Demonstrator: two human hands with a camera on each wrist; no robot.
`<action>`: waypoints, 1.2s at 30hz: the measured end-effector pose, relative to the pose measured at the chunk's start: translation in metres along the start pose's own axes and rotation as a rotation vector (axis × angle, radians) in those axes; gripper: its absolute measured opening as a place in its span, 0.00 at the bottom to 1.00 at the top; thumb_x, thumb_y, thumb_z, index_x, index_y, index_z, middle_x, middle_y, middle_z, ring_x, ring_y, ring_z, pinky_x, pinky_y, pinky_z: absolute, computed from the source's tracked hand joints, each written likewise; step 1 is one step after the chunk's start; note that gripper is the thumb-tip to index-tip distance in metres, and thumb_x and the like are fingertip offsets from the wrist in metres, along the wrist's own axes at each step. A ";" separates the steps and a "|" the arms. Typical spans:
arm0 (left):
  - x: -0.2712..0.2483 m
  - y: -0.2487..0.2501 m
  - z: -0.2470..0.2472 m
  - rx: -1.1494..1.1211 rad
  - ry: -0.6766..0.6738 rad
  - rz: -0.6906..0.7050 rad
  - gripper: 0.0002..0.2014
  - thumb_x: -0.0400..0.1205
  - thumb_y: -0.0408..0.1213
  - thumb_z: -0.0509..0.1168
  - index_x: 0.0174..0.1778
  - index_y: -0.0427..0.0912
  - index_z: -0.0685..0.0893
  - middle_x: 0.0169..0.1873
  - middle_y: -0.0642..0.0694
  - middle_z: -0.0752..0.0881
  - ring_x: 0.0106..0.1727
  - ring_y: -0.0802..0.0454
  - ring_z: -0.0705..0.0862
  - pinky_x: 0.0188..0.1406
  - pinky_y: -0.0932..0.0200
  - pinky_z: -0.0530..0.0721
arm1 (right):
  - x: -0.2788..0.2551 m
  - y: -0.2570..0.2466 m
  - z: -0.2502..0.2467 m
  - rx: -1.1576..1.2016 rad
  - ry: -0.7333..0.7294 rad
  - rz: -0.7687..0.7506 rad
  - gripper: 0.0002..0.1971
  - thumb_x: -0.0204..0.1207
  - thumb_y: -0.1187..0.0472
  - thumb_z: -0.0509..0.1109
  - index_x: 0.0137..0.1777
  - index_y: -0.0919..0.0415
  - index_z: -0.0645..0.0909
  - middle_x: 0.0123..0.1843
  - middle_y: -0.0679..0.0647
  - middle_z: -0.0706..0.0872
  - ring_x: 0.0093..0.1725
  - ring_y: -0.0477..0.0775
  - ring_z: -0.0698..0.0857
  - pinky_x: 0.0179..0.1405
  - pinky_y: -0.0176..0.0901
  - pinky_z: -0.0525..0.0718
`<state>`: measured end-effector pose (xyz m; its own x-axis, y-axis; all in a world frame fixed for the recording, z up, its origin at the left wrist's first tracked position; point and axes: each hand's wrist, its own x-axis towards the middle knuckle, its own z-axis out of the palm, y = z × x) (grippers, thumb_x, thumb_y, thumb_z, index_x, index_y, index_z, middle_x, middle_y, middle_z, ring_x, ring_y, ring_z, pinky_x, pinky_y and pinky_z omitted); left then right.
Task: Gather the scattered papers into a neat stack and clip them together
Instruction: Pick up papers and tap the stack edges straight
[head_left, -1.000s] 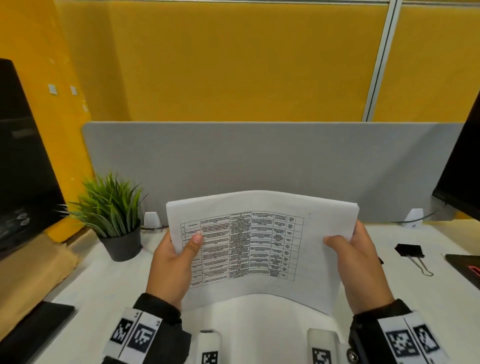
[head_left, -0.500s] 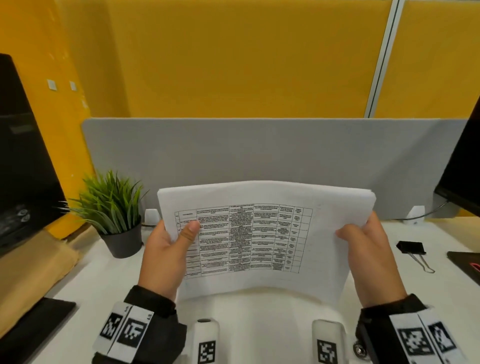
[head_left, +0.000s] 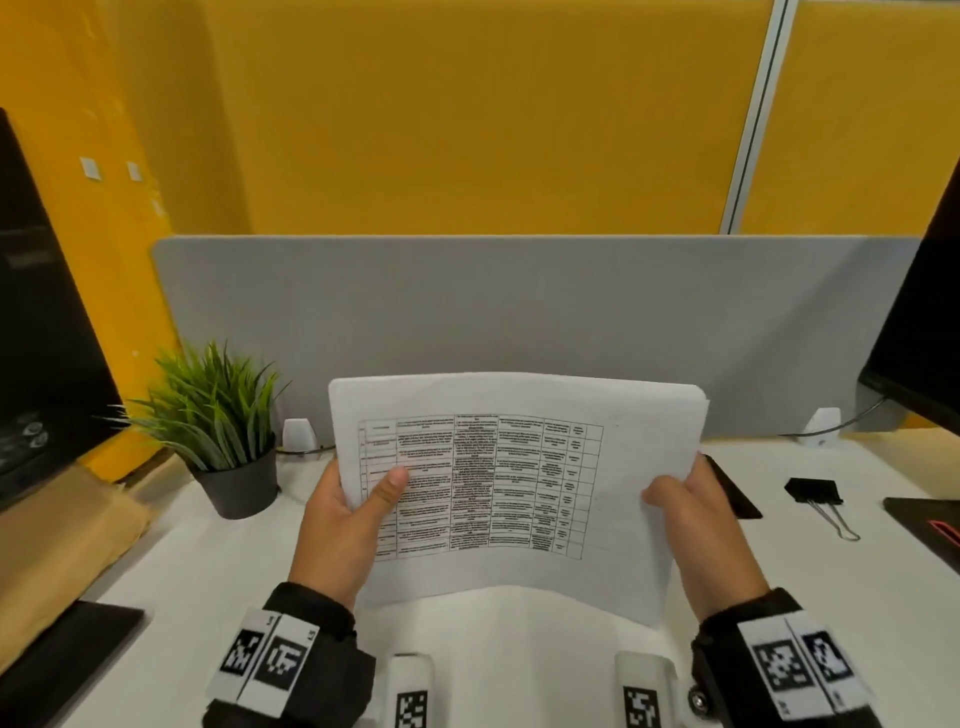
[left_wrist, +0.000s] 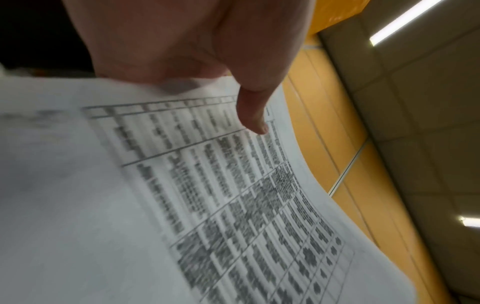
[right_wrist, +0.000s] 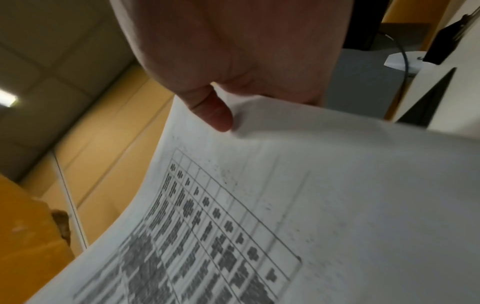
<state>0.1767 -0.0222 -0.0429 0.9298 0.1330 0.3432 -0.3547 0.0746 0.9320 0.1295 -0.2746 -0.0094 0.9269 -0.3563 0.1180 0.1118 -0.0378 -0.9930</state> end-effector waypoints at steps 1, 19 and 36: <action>-0.001 -0.004 0.000 0.020 0.004 -0.009 0.18 0.74 0.40 0.66 0.61 0.50 0.80 0.53 0.53 0.88 0.54 0.56 0.87 0.44 0.67 0.86 | 0.001 0.003 0.001 -0.019 -0.009 0.015 0.19 0.76 0.73 0.56 0.63 0.55 0.74 0.52 0.50 0.83 0.53 0.52 0.82 0.37 0.42 0.76; -0.039 0.108 0.030 0.662 0.029 0.756 0.15 0.71 0.49 0.68 0.50 0.65 0.71 0.50 0.72 0.75 0.53 0.68 0.71 0.53 0.50 0.73 | -0.054 -0.076 -0.015 -0.641 -0.038 -0.825 0.09 0.70 0.57 0.76 0.38 0.46 0.77 0.34 0.39 0.84 0.29 0.40 0.79 0.24 0.27 0.72; -0.015 0.039 0.032 0.067 0.045 0.104 0.09 0.69 0.37 0.74 0.41 0.55 0.85 0.32 0.71 0.88 0.40 0.73 0.86 0.36 0.78 0.80 | -0.016 -0.002 0.028 -0.018 0.043 -0.331 0.13 0.75 0.63 0.70 0.58 0.54 0.78 0.53 0.44 0.87 0.52 0.40 0.87 0.44 0.32 0.85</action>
<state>0.1517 -0.0527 -0.0078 0.8822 0.1813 0.4345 -0.4405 -0.0079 0.8977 0.1248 -0.2429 -0.0089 0.8252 -0.3609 0.4344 0.3977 -0.1749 -0.9007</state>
